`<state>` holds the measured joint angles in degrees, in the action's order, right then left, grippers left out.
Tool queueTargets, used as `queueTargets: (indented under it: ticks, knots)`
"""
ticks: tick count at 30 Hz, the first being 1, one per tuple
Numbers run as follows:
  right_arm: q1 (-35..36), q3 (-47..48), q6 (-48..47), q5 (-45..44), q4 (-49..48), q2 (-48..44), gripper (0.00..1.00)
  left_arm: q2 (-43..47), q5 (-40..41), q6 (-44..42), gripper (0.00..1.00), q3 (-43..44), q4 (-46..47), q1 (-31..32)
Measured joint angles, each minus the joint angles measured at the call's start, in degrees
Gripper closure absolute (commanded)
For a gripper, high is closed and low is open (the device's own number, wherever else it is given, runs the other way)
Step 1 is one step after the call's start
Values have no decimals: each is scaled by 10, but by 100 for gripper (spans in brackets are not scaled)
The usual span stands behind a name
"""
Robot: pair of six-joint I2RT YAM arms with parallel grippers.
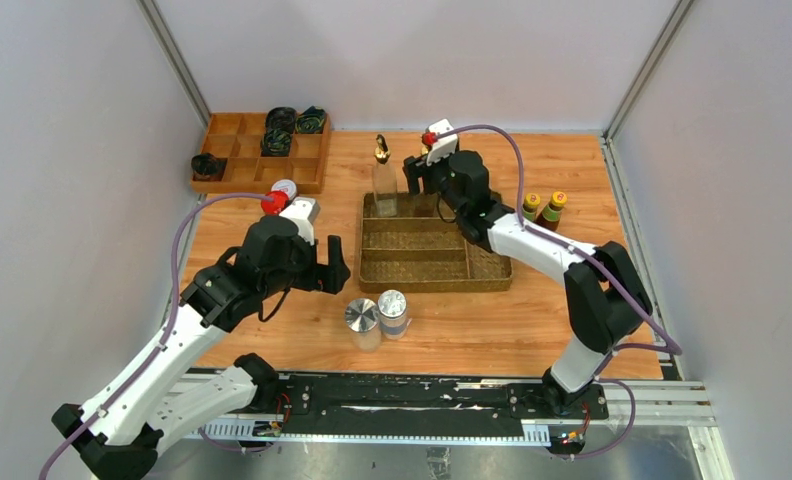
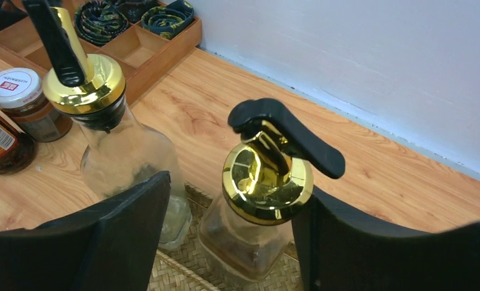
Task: Organize the condiment bottles
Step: Place the bottle in the storage box.
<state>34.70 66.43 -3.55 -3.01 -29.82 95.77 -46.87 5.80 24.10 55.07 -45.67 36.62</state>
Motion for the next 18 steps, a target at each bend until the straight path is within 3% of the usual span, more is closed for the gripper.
queueTargets:
  ticks: [8, 18]
  knots:
    - [-1, -27, 7, -7, 6, -38, 6, 9, 0, 4, 0, 0, 2, 0]
    - [-1, -56, 16, -40, 108, -177, 3, 14, 12, 5, 0, 0, 2, 0]
